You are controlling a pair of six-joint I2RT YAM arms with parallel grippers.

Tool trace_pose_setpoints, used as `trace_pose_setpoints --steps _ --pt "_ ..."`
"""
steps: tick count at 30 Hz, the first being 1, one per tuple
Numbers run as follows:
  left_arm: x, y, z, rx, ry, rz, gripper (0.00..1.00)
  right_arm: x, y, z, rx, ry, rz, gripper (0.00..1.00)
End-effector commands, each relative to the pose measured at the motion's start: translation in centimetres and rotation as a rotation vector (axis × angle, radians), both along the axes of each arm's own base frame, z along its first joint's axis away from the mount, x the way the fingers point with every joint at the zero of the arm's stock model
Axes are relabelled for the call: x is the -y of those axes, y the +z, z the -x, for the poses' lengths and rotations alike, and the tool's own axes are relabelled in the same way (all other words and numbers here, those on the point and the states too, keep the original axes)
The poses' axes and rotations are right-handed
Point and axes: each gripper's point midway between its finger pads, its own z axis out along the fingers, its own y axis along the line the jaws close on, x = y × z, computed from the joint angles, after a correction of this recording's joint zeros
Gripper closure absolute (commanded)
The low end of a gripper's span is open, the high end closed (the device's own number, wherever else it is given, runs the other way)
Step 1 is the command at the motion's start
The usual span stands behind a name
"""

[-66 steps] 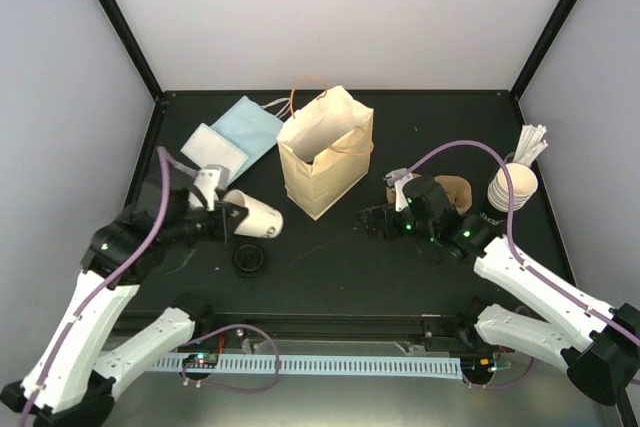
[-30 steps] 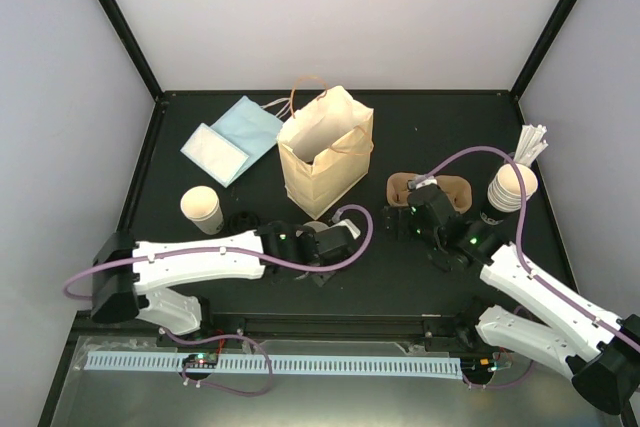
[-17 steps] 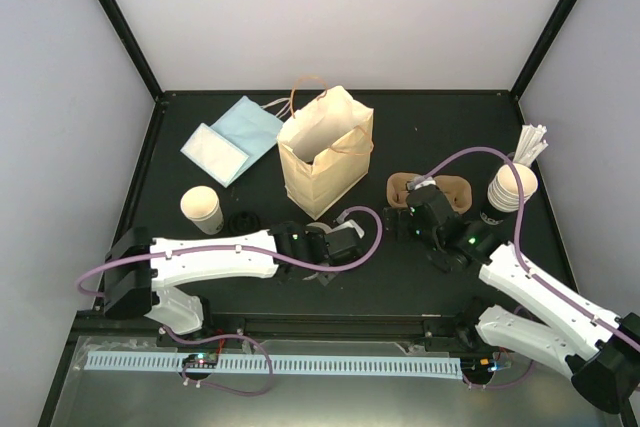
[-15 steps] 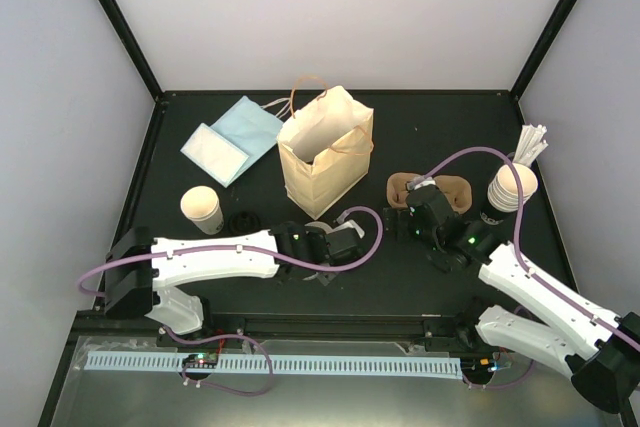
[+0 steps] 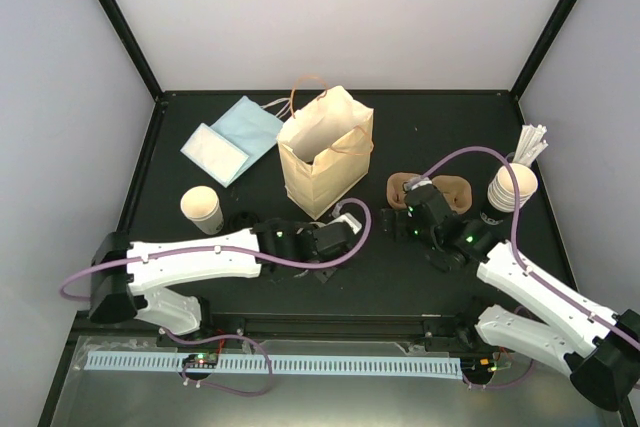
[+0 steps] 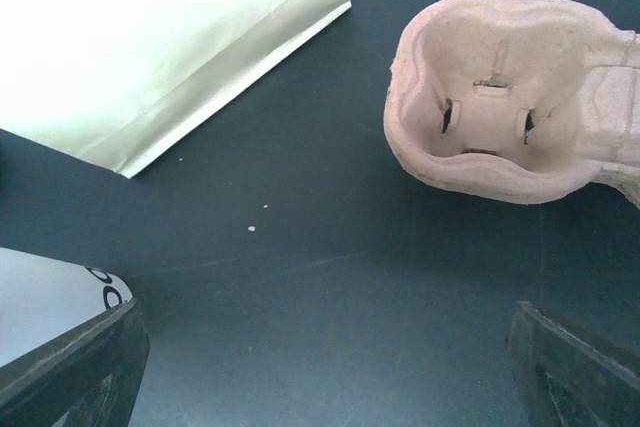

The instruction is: Pack the takeout coffee

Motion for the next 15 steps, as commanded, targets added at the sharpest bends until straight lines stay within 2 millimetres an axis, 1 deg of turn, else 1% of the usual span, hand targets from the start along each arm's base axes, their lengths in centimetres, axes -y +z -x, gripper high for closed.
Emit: trace_pose_setpoints --steps 1,4,6,8,9,10,11,14,15 --pt "0.3 3.9 0.2 0.018 0.014 0.116 0.41 -0.8 1.0 -0.5 0.023 0.037 -0.012 0.00" --pt "-1.0 4.8 -0.3 0.041 0.061 0.132 0.32 -1.1 1.5 -0.5 0.024 0.061 -0.005 0.00" --pt "-2.2 4.7 -0.8 0.041 0.120 0.123 0.25 -1.3 1.9 -0.5 0.026 0.075 -0.006 0.00" --pt "-4.1 5.1 -1.3 0.037 0.196 0.138 0.17 -1.5 2.3 -0.5 0.031 0.087 -0.007 0.00" --pt "-5.1 4.9 -1.6 0.030 0.237 0.138 0.11 -1.6 2.5 -0.5 0.033 0.091 -0.008 0.00" --pt "-6.3 4.7 -2.0 0.020 0.298 0.145 0.03 -1.7 2.6 -0.6 0.035 0.094 -0.010 0.00" --pt "-7.5 4.4 -2.4 0.015 0.354 0.150 0.02 -1.7 2.7 -0.6 0.036 0.097 -0.011 0.00" --pt "-10.8 3.0 -3.2 -0.037 0.498 0.170 0.01 -2.0 2.8 -0.6 0.035 0.107 -0.016 0.00" --pt "-11.5 2.8 -3.1 -0.062 0.531 0.191 0.01 -2.0 2.7 -0.6 0.032 0.108 -0.015 0.00"
